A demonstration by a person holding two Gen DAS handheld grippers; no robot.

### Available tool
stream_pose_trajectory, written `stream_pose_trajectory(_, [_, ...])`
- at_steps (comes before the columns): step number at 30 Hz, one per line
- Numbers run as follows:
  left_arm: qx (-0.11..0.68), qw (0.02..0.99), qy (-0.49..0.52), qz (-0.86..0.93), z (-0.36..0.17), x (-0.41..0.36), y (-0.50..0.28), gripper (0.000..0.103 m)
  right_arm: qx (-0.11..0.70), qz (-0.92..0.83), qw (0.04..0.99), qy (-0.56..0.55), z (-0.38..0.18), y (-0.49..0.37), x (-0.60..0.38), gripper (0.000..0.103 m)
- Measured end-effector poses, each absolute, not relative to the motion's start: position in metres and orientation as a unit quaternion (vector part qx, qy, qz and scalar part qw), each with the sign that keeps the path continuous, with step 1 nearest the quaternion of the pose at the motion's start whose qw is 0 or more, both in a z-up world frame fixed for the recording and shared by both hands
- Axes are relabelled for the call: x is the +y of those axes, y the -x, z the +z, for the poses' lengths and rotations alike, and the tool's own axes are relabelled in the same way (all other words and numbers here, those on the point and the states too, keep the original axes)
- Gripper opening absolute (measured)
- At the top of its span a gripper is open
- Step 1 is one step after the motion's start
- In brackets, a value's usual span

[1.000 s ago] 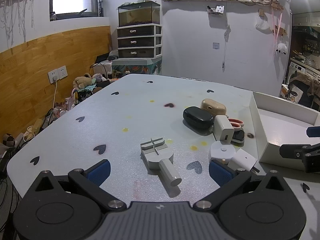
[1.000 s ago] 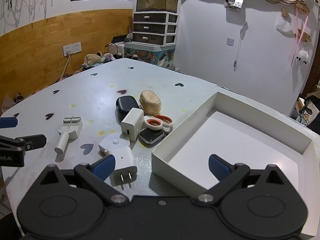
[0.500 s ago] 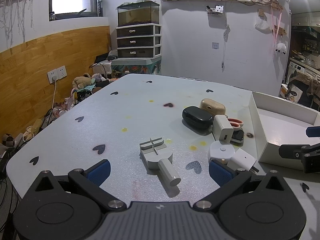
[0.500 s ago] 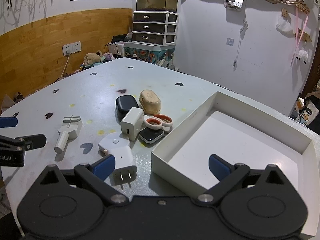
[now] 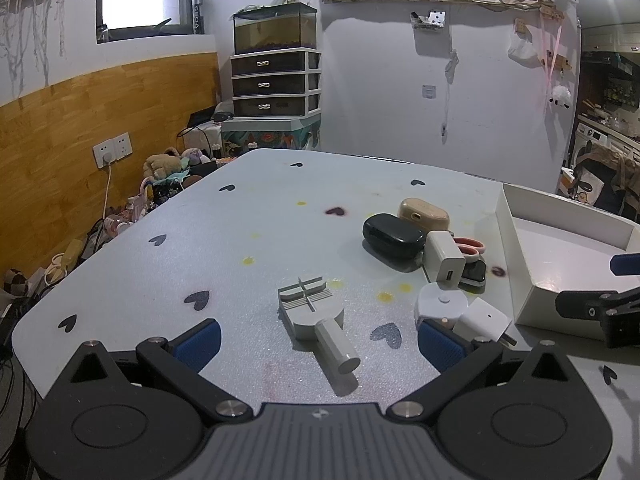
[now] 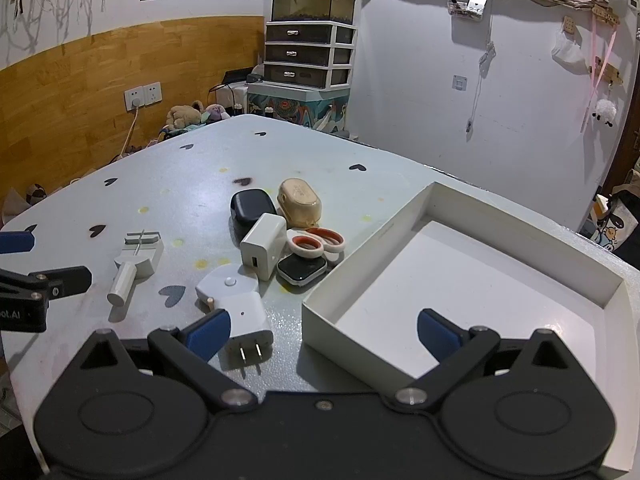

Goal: Organize rigid objects

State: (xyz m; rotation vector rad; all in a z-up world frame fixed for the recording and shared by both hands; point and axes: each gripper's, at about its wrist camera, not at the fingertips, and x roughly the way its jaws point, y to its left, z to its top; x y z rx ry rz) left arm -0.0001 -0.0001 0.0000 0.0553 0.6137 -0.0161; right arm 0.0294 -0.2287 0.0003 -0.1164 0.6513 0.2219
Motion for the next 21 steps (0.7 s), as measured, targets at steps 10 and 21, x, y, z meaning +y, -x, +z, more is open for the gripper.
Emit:
stream_pose_trajectory(10, [0.302,0.953,-0.027,-0.008,0.0000,-0.0001,0.0001,0.103,0.320,0.109,0.940,0.058,-0.0002,-0.0299,-0.2286,0.101])
stream_pose_trajectory(21, [0.302,0.953,-0.027,-0.008,0.0001,0.0000,0.0001,0.103,0.320,0.107,0.939,0.058,-0.0021,-0.0286,-0.2297,0.101])
